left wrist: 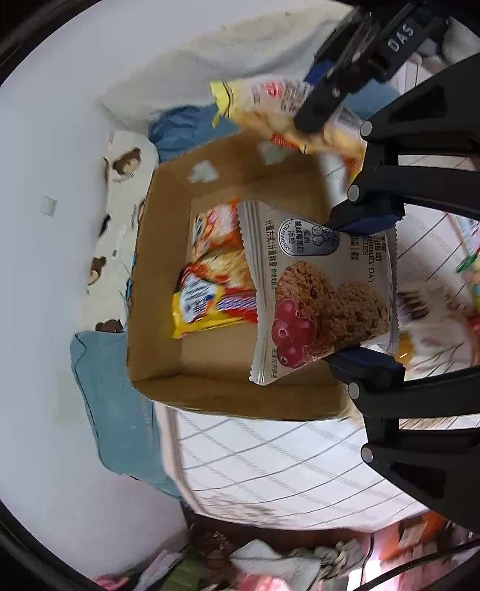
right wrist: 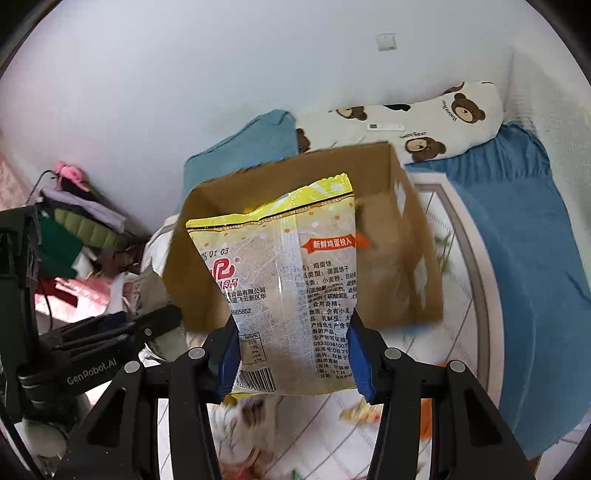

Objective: Organize snacks
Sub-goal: 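Carry both packets into the box and release them beside the noodle pack, then lift both tools out of the box toward the remaining snacks, then grasp the Franzzi biscuit box with the left gripper while the right grasps the yellow Guoba bag, then carry both items into the box and open both grippers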

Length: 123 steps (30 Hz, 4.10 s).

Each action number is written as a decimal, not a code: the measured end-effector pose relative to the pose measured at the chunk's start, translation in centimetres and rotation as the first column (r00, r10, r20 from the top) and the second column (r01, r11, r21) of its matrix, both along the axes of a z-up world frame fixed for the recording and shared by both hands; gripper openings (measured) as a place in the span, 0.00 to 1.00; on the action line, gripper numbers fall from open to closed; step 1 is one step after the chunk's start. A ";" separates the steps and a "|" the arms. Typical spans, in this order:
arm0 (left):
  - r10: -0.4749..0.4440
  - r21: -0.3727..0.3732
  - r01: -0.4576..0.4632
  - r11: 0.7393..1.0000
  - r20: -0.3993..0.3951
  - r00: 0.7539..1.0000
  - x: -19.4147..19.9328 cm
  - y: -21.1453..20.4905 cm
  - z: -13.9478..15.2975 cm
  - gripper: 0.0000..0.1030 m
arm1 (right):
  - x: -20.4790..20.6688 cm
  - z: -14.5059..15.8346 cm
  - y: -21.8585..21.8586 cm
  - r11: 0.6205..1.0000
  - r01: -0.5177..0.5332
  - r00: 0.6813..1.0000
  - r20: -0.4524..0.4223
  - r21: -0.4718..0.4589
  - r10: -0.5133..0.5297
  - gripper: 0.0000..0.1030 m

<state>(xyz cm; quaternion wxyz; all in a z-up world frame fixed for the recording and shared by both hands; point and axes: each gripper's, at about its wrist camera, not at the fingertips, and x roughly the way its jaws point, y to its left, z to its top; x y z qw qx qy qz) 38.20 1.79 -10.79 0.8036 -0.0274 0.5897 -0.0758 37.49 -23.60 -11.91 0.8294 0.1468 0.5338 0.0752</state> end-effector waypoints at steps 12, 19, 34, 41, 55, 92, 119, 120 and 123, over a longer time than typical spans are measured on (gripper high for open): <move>0.026 0.101 0.000 0.995 -0.262 0.965 8.4 -0.1 -9.7 0.47 | 10.7 -9.5 0.3 0.998 -0.005 0.977 -0.214 -0.068 -0.010 0.51; 0.054 0.084 -0.029 0.996 -0.312 0.949 7.5 0.8 -11.7 0.50 | 11.2 -13.0 0.9 0.998 -0.032 0.945 -0.325 -0.047 0.015 0.60; 0.057 0.052 -0.046 0.998 -0.234 0.971 5.1 0.9 -8.6 0.93 | 10.3 -12.6 2.0 0.988 -0.076 0.944 -0.328 -0.135 0.028 0.94; 0.086 0.031 -0.082 0.996 -0.144 0.986 3.4 1.8 -5.6 0.93 | 8.4 -9.9 1.3 0.986 -0.055 0.967 -0.253 -0.156 0.014 0.94; 0.100 0.040 -0.107 0.994 0.134 0.986 -2.6 0.9 1.4 0.93 | 2.6 -2.7 2.4 0.972 -0.039 0.999 -0.015 -0.231 0.036 0.94; 0.121 0.063 -0.107 0.992 -0.297 0.947 -11.4 -0.8 -19.4 0.93 | -7.4 -17.6 -2.7 0.972 0.196 0.943 -0.246 -0.131 -0.223 0.68; 0.082 0.047 -0.070 0.996 -0.342 0.936 -15.1 -4.1 -23.8 0.57 | -12.5 -22.5 2.5 0.977 -0.126 0.918 -0.395 -0.170 0.050 0.55; 0.087 0.051 -0.074 0.996 -0.335 0.938 -15.0 -4.0 -23.5 0.55 | -12.7 -22.4 2.5 0.977 -0.124 0.921 -0.387 -0.174 0.048 0.55; 0.092 0.048 -0.081 0.996 -0.317 0.944 -14.9 -2.4 -21.9 0.55 | -13.4 -21.5 2.5 0.977 -0.128 0.926 -0.374 -0.171 0.056 0.48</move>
